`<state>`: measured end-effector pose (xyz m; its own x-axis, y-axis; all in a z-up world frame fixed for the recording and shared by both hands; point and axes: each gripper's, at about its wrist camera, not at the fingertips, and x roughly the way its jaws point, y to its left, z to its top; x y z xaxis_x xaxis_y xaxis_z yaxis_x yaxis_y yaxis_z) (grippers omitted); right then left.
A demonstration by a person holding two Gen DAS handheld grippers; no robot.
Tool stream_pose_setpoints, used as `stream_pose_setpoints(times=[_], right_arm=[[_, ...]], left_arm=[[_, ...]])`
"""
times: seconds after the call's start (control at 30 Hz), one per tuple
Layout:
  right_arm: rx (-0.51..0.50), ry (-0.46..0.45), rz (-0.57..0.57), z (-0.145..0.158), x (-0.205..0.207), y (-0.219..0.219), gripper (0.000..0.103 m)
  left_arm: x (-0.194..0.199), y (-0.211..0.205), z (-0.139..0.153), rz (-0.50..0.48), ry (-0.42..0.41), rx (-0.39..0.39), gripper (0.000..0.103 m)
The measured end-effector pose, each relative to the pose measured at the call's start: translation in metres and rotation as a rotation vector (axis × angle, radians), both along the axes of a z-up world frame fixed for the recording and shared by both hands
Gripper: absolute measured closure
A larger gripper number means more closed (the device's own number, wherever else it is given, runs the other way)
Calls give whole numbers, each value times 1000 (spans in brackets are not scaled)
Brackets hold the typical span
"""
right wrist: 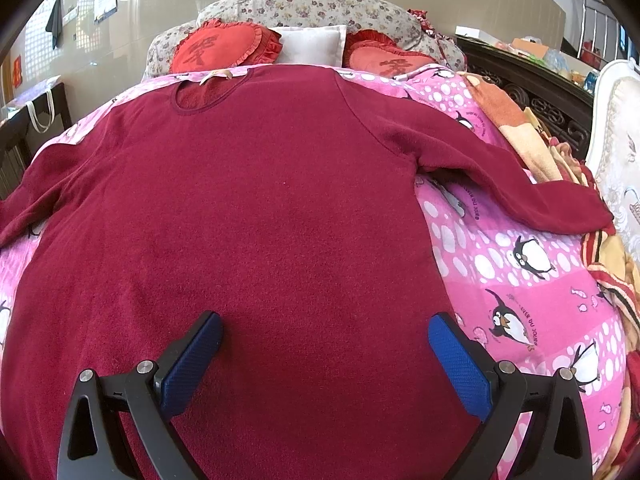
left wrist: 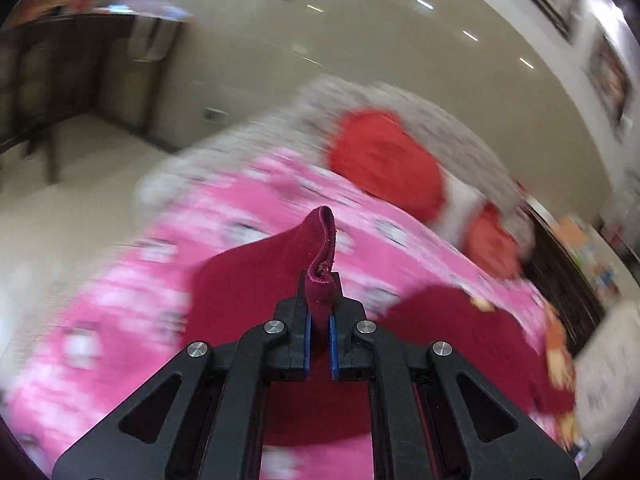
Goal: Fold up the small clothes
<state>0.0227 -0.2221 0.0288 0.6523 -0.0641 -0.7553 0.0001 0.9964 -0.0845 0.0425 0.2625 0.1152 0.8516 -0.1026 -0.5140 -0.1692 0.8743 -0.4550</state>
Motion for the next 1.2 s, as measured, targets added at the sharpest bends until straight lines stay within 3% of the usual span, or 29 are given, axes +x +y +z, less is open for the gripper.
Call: stream_pose_setpoints(times=[0.27, 0.47, 0.67, 0.77, 0.9, 1.0, 1.1, 1.2], right_arm=[[23, -15, 5, 0, -2, -2, 1], [67, -21, 4, 1, -2, -7, 1], [80, -18, 5, 1, -1, -7, 1], [83, -19, 6, 1, -1, -8, 1], [78, -18, 5, 1, -1, -8, 1], [70, -16, 4, 1, -1, -7, 1], [62, -10, 3, 0, 0, -6, 1], [41, -11, -6, 2, -1, -4, 1]], left_arm=[[71, -186, 4, -361, 12, 41, 98], [83, -311, -6, -600, 37, 75, 98], [85, -371, -25, -718, 106, 91, 98], [87, -382, -37, -780, 175, 85, 96], [73, -367, -45, -811, 222, 59, 68], [59, -331, -42, -785, 202, 13, 65], [47, -280, -37, -666, 148, 37, 65], [49, -217, -39, -386, 129, 151, 65]])
